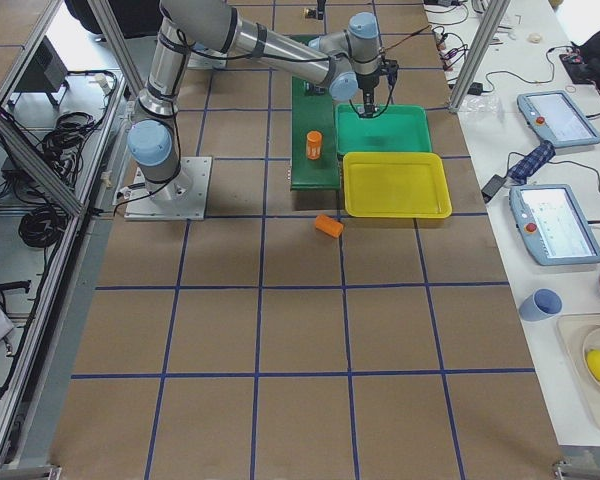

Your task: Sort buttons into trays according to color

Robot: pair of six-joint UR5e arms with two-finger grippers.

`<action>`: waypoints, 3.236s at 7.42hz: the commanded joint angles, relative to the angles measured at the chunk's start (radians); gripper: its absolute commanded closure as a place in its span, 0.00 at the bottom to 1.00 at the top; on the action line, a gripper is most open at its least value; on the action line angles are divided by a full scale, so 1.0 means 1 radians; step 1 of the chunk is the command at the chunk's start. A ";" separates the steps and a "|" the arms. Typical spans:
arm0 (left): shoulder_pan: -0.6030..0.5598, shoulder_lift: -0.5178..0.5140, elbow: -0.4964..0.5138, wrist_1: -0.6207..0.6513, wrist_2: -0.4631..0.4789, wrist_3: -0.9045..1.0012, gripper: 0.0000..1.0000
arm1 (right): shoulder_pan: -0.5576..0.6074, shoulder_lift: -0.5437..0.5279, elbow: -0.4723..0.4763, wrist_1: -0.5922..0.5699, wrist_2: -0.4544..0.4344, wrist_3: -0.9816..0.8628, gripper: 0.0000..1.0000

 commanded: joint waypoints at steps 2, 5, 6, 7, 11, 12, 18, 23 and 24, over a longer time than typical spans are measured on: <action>0.089 -0.145 0.123 0.004 0.107 0.122 0.00 | -0.053 0.017 0.026 0.002 0.013 -0.001 0.00; 0.127 -0.219 0.123 0.004 0.104 0.154 0.00 | -0.050 -0.077 0.029 0.165 0.015 -0.001 0.00; 0.173 -0.234 0.124 0.009 0.102 0.156 0.00 | -0.043 -0.159 0.043 0.261 0.018 -0.003 0.00; 0.212 -0.253 0.126 0.015 0.104 0.159 0.00 | -0.039 -0.229 0.104 0.306 0.019 -0.001 0.00; 0.226 -0.299 0.121 0.032 0.119 0.168 0.23 | 0.084 -0.285 0.226 0.256 0.067 0.081 0.00; 0.223 -0.305 0.121 0.027 0.118 0.162 0.60 | 0.102 -0.255 0.229 0.199 0.067 0.083 0.00; 0.056 -0.181 0.154 -0.121 0.083 -0.033 1.00 | 0.118 -0.169 0.233 0.171 0.113 0.083 0.45; -0.217 0.005 0.001 -0.177 -0.037 -0.275 1.00 | 0.093 -0.207 0.188 0.177 0.104 0.080 1.00; -0.248 0.019 -0.020 -0.171 -0.033 -0.296 1.00 | 0.075 -0.201 0.137 0.173 0.099 0.079 1.00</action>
